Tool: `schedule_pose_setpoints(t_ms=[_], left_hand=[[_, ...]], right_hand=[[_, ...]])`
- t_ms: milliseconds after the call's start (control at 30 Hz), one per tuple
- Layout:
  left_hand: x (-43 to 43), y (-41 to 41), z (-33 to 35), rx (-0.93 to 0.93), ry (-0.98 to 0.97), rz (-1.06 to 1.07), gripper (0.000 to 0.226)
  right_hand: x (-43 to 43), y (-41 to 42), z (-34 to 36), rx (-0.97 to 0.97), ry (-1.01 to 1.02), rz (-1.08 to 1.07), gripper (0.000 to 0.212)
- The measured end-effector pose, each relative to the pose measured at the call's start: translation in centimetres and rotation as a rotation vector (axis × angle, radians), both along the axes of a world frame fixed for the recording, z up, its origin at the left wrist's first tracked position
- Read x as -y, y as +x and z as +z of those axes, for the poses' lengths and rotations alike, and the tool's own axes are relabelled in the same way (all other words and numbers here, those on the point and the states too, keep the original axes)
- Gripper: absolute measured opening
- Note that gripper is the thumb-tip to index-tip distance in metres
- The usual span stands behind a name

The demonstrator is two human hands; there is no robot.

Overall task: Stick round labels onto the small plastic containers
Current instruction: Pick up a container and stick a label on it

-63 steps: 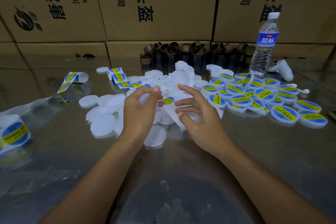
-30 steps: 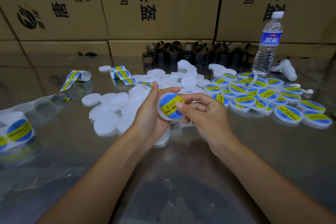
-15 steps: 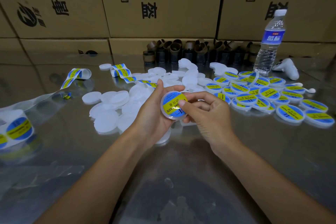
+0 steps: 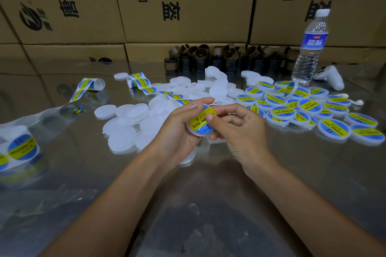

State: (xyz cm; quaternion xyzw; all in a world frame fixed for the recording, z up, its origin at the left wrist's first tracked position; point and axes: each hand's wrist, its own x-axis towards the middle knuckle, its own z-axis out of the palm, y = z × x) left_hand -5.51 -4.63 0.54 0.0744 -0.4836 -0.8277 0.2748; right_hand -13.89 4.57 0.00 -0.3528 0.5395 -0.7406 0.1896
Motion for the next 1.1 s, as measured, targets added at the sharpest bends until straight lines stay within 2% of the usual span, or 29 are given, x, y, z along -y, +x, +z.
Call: schedule_pose_setpoints(t_ms=[267,733,933,1100], left_hand=[[-0.02,-0.1,-0.21,-0.012,-0.041,0.009,0.029],[0.05,0.03,-0.41,-0.036,-0.105,-0.041,0.033],[0.14,-0.09,-0.47,-0.037,-0.085,-0.041,0.035],[0.22,-0.11,-0.67,-0.026,-0.1,-0.054,0.034]], right_hand=[[-0.05,0.1,0.19,0.014,-0.032,-0.008,0.014],[-0.03,-0.19,0.03,-0.033,0.043,-0.097,0.019],[-0.2,0.13,-0.09,-0.248,0.041,-0.186,0.02],[0.08,-0.08,-0.15,-0.347,0.107,-0.258,0.024]])
